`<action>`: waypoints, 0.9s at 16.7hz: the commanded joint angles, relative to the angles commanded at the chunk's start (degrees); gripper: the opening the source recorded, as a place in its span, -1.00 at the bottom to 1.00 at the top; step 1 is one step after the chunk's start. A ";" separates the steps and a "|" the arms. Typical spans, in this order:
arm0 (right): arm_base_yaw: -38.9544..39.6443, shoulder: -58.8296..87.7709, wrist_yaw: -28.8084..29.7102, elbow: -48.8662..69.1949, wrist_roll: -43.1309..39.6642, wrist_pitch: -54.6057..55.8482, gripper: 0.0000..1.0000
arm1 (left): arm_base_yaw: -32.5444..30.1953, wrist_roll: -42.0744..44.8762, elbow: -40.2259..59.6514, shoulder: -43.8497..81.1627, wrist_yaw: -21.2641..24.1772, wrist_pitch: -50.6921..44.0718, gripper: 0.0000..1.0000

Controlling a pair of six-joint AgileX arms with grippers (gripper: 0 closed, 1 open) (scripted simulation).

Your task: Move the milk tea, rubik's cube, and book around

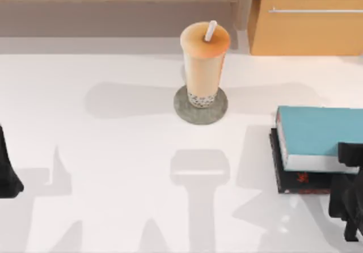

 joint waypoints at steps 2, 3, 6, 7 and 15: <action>0.00 0.00 0.00 0.00 0.00 0.00 -1.00 | 0.00 0.00 0.00 0.00 0.00 0.00 1.00; 0.00 0.00 0.00 0.00 0.00 0.00 -0.85 | 0.00 0.00 0.00 0.00 0.00 0.00 1.00; 0.00 0.00 0.00 0.00 0.00 0.00 -0.40 | 0.00 0.00 0.00 0.00 0.00 0.00 1.00; 0.00 0.00 0.00 0.00 0.00 0.00 -0.25 | 0.00 0.00 0.00 0.00 0.00 0.00 1.00; 0.00 0.00 0.00 0.00 0.00 0.00 0.96 | 0.00 0.00 0.00 0.00 0.00 0.00 1.00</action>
